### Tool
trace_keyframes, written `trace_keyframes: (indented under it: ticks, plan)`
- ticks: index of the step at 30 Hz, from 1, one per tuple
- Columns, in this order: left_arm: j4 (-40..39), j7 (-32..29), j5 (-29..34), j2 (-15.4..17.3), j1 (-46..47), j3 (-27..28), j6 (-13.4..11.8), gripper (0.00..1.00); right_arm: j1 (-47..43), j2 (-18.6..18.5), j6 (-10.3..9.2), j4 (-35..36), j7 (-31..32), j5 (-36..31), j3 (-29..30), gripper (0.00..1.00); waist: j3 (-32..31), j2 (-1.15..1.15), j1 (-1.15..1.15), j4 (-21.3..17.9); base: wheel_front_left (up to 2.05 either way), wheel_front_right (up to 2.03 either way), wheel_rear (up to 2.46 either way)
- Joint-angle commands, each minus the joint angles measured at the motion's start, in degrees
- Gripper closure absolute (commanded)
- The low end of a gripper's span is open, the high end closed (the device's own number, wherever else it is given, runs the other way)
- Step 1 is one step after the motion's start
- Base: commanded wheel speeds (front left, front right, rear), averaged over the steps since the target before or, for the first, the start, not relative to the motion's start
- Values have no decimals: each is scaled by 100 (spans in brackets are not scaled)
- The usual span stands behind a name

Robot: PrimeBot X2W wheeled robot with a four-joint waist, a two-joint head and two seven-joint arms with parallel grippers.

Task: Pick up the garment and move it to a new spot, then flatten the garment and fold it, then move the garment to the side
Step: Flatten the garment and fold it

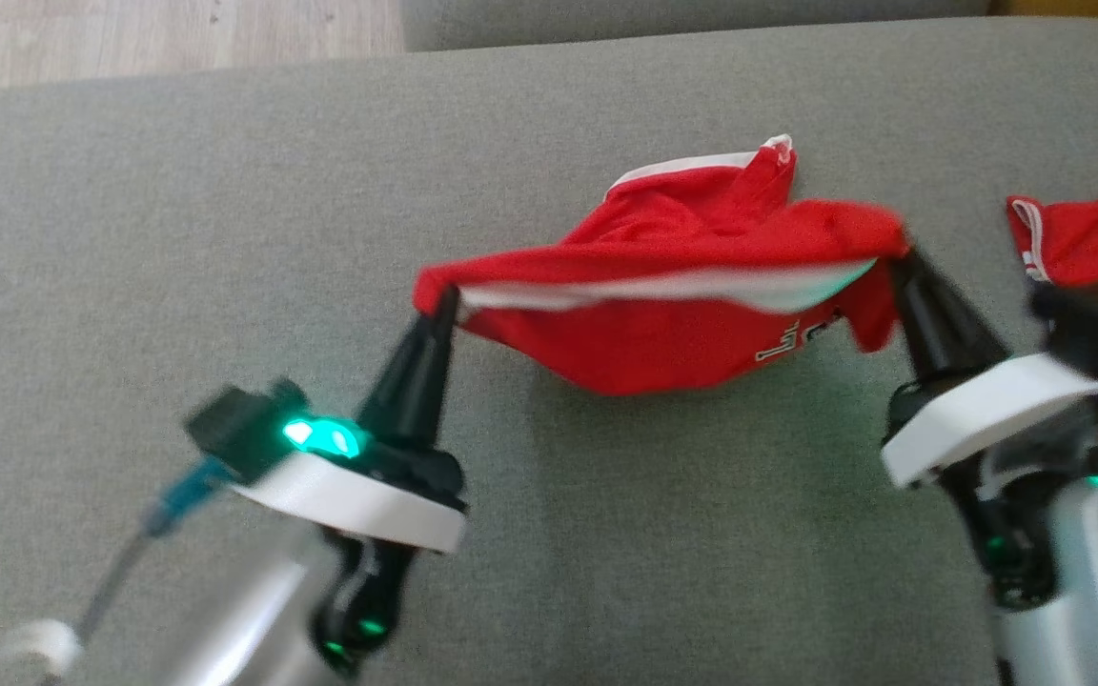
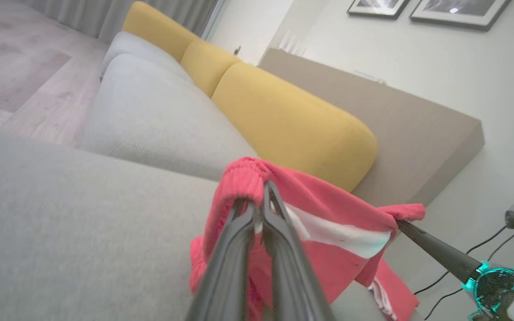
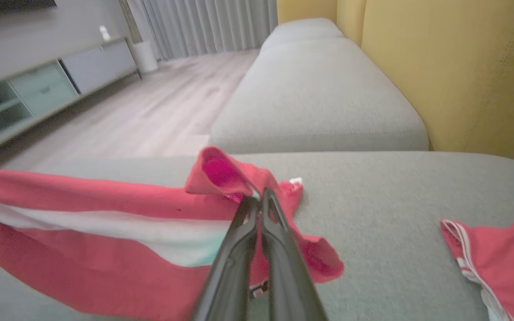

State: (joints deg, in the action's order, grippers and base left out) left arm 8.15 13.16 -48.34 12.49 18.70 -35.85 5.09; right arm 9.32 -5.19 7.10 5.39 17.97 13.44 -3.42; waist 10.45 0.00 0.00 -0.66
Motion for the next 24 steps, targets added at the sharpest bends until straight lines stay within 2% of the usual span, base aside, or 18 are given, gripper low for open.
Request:
trace_keyframes:
  ticks: [1, 3, 7, 10, 13, 16, 19, 24]
  plan:
    - [-272, -37, -45, 192, 211, 260, 16, 100, 145, 20, 39, 333, 52, 89, -60, 100, -20, 0, 0, -7, 0, 0, 0]
    - [-1070, -577, -432, 549, 408, 439, 64, 100, 240, 48, 39, 968, 365, 513, 100, 100, -37, 0, 0, -19, 0, 0, 0]
    - [-1720, -1338, -966, 947, 869, 780, -26, 100, 659, 106, 39, 1303, 740, 1059, 237, 100, 84, 0, 0, -120, 0, 0, 0]
    - [-1692, -1759, -1236, 1092, 1356, 1021, -179, 100, 1347, 178, 39, 900, 797, 1678, 343, 100, 332, 0, 0, -248, 0, 0, 0]
    - [-1260, -1954, -1221, 1180, 2016, 1230, -304, 100, 2304, 216, 39, 76, 550, 2180, 492, 100, 618, 0, 0, -369, 0, 0, 0]
    - [-667, -1761, -962, 1194, 2765, 1438, -321, 100, 3387, 227, 39, -895, -38, 2720, 567, 100, 861, 0, 0, -469, 0, 0, 0]
    - [-188, -1290, -575, 1168, 3503, 1592, -238, 100, 4400, 229, 39, -1617, -840, 2867, 493, 100, 1042, 0, 0, -528, 0, 0, 0]
    - [118, -411, -214, 993, 4223, 1668, 20, 100, 5293, 229, 39, -2142, -1951, 2885, 350, 100, 1121, 0, 0, -465, 0, 0, 0]
